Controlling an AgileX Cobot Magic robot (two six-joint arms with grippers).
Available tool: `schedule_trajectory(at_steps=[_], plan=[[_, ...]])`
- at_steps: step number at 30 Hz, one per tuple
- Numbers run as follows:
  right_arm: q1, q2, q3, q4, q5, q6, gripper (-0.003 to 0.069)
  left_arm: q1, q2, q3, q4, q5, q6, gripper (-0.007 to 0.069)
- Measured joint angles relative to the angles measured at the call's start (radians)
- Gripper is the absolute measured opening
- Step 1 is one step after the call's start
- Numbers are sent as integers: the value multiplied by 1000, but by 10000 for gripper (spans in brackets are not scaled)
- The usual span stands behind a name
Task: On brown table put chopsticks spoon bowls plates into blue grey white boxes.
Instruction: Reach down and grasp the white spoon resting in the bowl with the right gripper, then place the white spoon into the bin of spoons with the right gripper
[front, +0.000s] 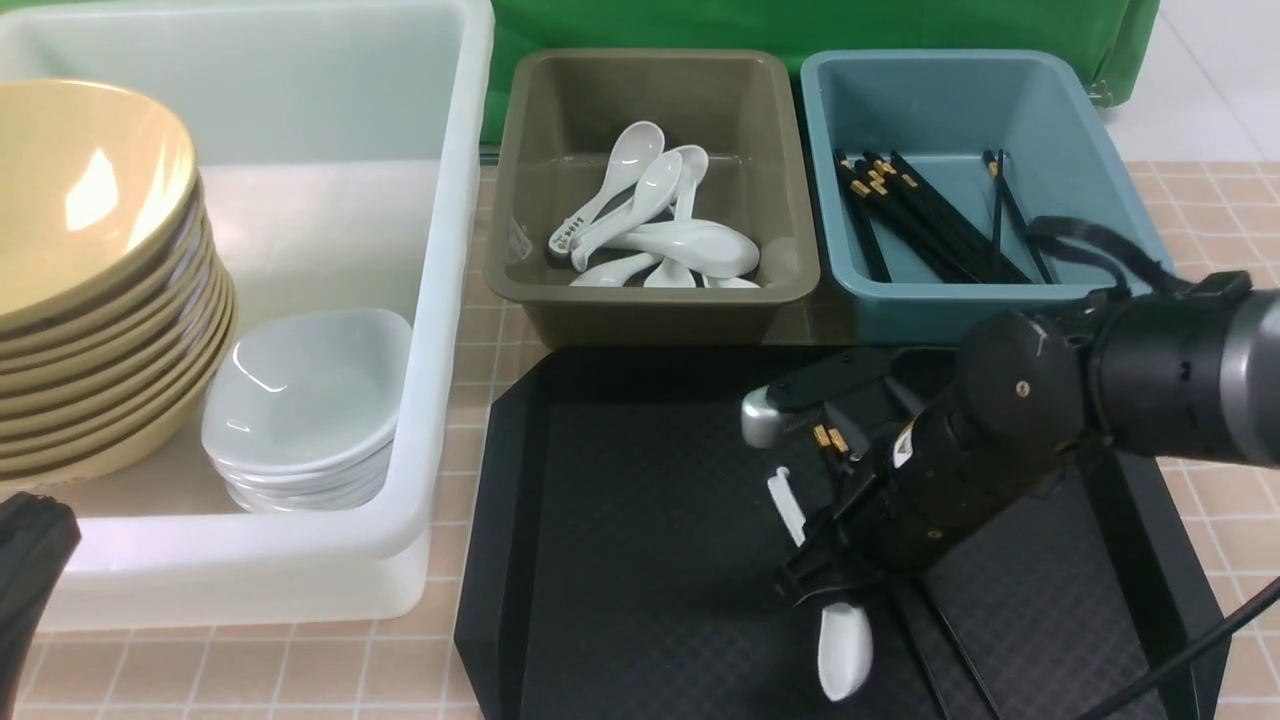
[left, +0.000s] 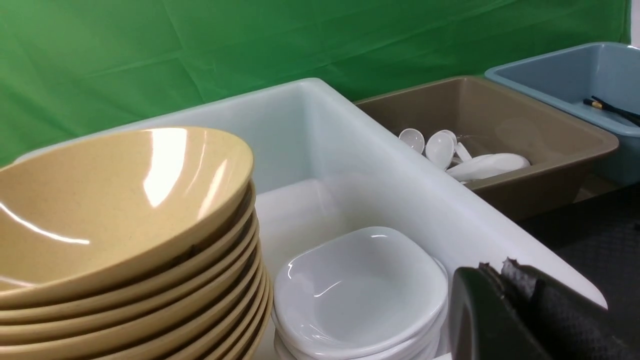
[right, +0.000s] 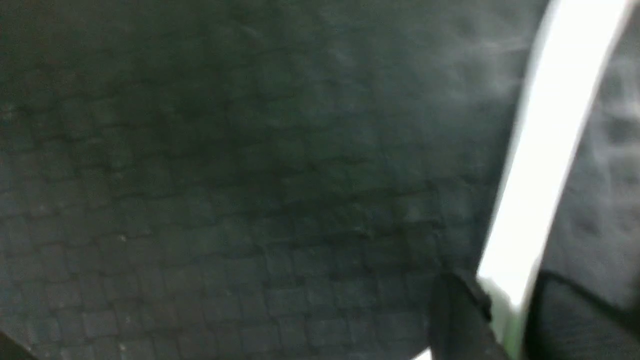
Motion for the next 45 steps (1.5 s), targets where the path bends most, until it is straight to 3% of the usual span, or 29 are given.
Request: schedule_trajectory(at_steps=[5,11,14,18,19,20,24,26,27,30,32,35,40,41,43,45], plan=[[23,3,-29,1,-6,-48,128,0,0,0,0,0,0,8],[24,-28,-169,-1,141,-89,128,0,0,0,0,0,0,8],[24,-63,-245,-1,138,-120,128,0,0,0,0,0,0,8],[24,-95,-352,0,-109,-196,128,0,0,0,0,0,0,8],[23,-80,-367,0,-311,-211,128,0,0,0,0,0,0,8],[22,-73,-368,0,-365,-212,128,0,0,0,0,0,0,8],[16,76,-388,4,-885,-217,139,0,0,0,0,0,0,8],[2,153,-417,5,-962,-215,179,0,0,0,0,0,0,8],[-8,196,-437,8,-961,-214,233,0,0,0,0,0,0,8],[-31,248,-461,9,-862,-212,355,0,0,0,0,1,0,8],[-40,247,-464,9,-808,-212,400,0,0,0,0,1,0,8],[-68,165,-468,8,-516,-215,480,0,0,0,0,1,0,8],[-130,28,-478,-5,107,-144,500,0,0,0,0,1,0,8],[-136,25,-476,-9,129,-135,500,0,0,0,0,1,0,8],[-165,17,-431,-42,330,-66,494,0,0,0,0,0,0,8],[-169,18,-390,-54,366,-51,485,0,0,0,0,0,0,8]])
